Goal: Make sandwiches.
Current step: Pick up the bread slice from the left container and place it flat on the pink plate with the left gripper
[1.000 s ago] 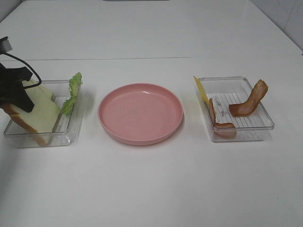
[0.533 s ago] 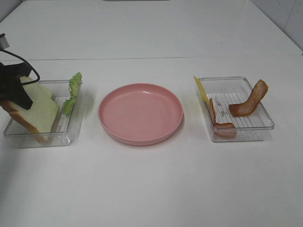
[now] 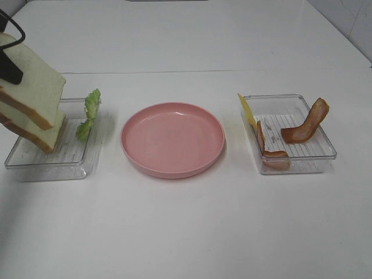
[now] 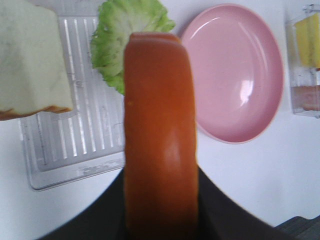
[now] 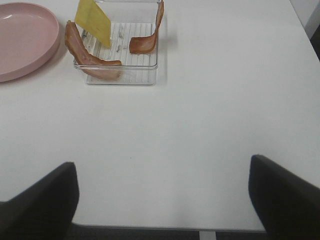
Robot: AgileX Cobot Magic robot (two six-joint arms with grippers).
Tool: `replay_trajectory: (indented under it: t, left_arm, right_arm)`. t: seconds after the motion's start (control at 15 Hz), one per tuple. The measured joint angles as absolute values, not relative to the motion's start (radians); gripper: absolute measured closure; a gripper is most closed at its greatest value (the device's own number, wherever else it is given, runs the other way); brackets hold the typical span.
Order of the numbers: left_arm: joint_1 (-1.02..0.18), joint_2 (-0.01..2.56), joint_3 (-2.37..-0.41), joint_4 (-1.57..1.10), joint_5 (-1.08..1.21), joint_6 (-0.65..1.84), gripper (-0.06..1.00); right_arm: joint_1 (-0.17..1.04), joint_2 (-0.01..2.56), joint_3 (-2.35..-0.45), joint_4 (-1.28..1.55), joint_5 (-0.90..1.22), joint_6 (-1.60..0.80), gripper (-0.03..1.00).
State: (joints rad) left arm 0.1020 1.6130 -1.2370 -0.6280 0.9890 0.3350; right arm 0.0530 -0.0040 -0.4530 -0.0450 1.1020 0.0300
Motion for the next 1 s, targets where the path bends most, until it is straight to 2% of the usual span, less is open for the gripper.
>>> replay_trajectory:
  t: [0.2,0.27,0.53,1.0]
  left_arm:
    - [0.048,1.604,-1.255,-0.692,0.992,0.353,0.73]
    - [-0.018,1.642,-1.259,-0.781,0.946,0.391,0.73]
    - [-0.139,1.785,-1.279,-0.918,0.858,0.453,0.73]
    - [-0.249,2.099,-1.552,-0.969,0.890,0.465,0.73]
  right_arm:
    - [0.053,-0.004,-0.453,-0.045,1.102,0.030,0.08]
    - [0.053,-0.004,-0.453,-0.045,1.102,0.030,0.08]
    - [0.053,-0.004,-0.453,-0.045,1.102,0.030,0.08]
    - [0.053,-0.004,-0.453,-0.045,1.102,0.030,0.08]
